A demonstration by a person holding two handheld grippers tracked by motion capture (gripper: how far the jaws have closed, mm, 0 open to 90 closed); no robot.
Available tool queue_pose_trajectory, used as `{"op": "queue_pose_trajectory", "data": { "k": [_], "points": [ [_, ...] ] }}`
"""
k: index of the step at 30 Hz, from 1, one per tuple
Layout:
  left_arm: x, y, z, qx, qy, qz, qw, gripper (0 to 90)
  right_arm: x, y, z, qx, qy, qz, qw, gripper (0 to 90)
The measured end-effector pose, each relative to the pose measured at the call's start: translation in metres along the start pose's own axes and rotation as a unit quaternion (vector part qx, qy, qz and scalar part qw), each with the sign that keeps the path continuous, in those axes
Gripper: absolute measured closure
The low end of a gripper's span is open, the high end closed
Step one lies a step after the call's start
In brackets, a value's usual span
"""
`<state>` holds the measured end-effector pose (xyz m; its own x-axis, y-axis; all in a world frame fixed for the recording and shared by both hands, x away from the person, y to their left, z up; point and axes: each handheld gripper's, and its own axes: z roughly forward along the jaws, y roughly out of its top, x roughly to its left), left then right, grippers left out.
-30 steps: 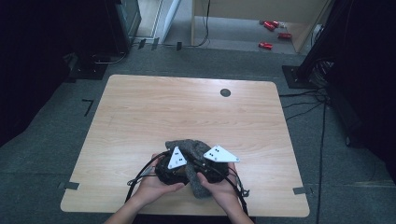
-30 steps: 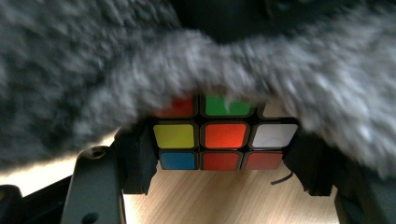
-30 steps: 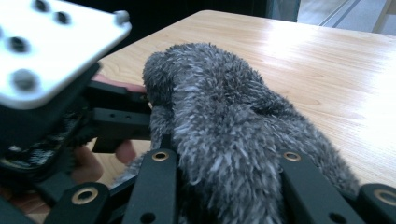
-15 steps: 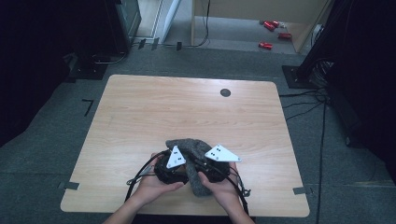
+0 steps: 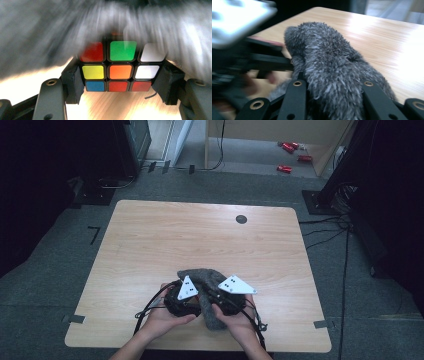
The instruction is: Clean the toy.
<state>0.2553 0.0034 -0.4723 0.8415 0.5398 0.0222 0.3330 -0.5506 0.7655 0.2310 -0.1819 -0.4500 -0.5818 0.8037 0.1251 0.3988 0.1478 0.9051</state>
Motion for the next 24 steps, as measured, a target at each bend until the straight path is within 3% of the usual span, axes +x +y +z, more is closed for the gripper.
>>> {"op": "queue_pose_trajectory", "data": {
  "k": [2,4,7,9,12,13,14,16,18,19,24],
  "points": [
    [0.005,-0.001,-0.004,-0.008,0.002,-0.003,1.0000,35.4,-0.018,-0.001,-0.004,-0.003,-0.025,0.024,0.9994,72.2],
    [0.017,-0.003,-0.013,-0.033,-0.013,-0.016,0.9992,35.5,-0.035,-0.003,-0.012,-0.010,-0.040,0.040,0.9983,72.4],
    [0.029,-0.005,-0.024,-0.076,-0.051,-0.021,0.9956,35.4,-0.044,-0.002,-0.019,-0.029,-0.006,0.057,0.9979,72.4],
    [0.031,-0.005,-0.030,-0.097,-0.058,-0.012,0.9935,35.4,-0.042,0.000,-0.020,-0.034,-0.008,0.041,0.9986,72.3],
    [0.033,-0.006,-0.033,-0.102,-0.055,-0.011,0.9932,35.4,-0.044,-0.002,-0.017,-0.020,-0.037,0.044,0.9981,72.1],
    [0.033,-0.006,-0.033,-0.102,-0.055,-0.011,0.9932,35.4,-0.044,-0.002,-0.017,-0.020,-0.037,0.044,0.9981,72.1],
    [0.034,-0.007,-0.033,-0.101,-0.057,-0.015,0.9931,35.4,-0.051,-0.011,-0.010,0.003,-0.049,0.055,0.9973,71.5],
    [0.037,-0.009,-0.032,-0.101,-0.060,-0.022,0.9929,35.4,-0.056,-0.020,-0.003,0.027,-0.046,0.058,0.9969,70.8],
    [0.038,-0.010,-0.032,-0.101,-0.059,-0.023,0.9929,35.4,-0.057,-0.024,0.000,0.033,-0.039,0.058,0.9970,70.5],
    [0.039,-0.010,-0.033,-0.100,-0.059,-0.023,0.9929,35.4,-0.058,-0.030,0.005,0.039,-0.031,0.048,0.9976,70.4],
    [0.038,-0.010,-0.033,-0.098,-0.060,-0.022,0.9931,35.4,-0.056,-0.033,0.009,0.037,-0.022,0.046,0.9980,70.6]
  ]
}}
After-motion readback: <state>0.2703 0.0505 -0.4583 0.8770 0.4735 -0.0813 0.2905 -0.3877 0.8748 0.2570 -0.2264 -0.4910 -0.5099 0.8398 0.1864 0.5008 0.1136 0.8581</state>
